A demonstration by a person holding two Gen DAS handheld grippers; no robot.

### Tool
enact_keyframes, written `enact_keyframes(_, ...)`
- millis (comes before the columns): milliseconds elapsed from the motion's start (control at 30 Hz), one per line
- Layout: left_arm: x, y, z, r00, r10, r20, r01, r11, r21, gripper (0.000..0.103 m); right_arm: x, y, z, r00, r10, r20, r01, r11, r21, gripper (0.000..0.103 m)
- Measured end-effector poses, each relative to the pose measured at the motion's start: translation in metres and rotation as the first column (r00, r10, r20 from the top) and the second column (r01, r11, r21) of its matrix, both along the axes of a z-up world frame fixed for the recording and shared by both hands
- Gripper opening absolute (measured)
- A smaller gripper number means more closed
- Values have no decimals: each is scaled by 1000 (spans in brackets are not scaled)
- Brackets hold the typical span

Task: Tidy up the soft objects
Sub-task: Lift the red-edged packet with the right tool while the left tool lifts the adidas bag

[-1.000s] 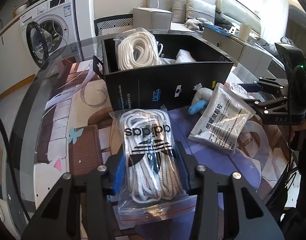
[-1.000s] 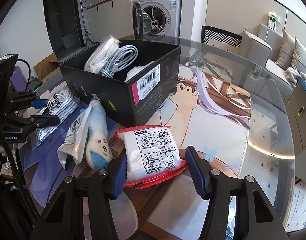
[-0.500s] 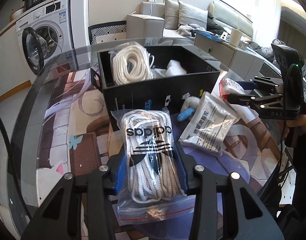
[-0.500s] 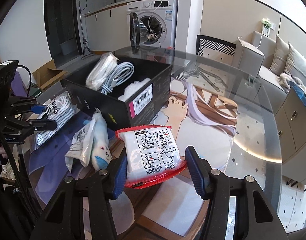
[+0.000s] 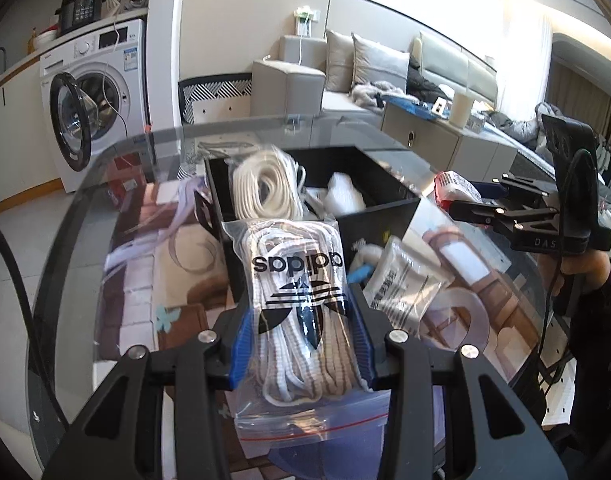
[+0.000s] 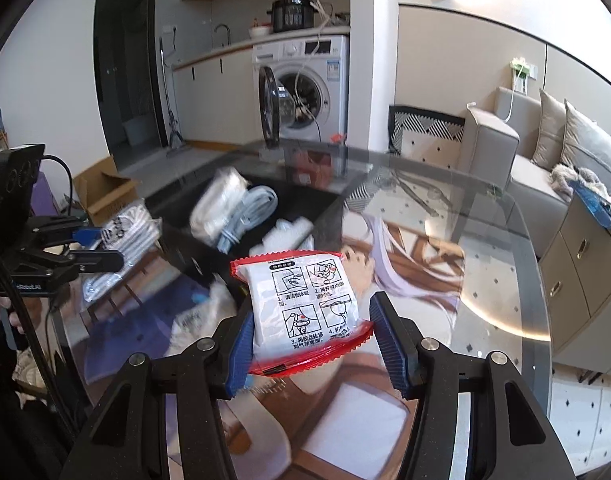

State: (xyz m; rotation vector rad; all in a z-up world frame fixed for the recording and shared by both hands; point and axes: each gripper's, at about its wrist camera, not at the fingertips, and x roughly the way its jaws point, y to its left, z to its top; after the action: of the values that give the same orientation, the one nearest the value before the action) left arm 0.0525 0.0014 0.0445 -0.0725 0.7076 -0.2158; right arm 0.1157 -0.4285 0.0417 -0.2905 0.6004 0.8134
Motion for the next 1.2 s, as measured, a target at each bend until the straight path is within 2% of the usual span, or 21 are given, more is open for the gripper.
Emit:
enact_keyframes(300,11,9,23,996,44,78,-44,999,5,41,-8,29,7,999,32,16,-32,998,54,56)
enact_keyframes(533,28,9,33,992,52,118,-51,999,-6,41,-1,38,11,1000,10,20,-11,998,69,56)
enact_keyframes(900,57,-1,35,990,22,137,-20,1000,-15,41,17,51,11,1000,-11,14,10,997,77,56)
enact_keyframes(1200,89,-5,33,990,32,136,-27,999,-39,41,24,52,14,1000,-18,16,17,997,79,56)
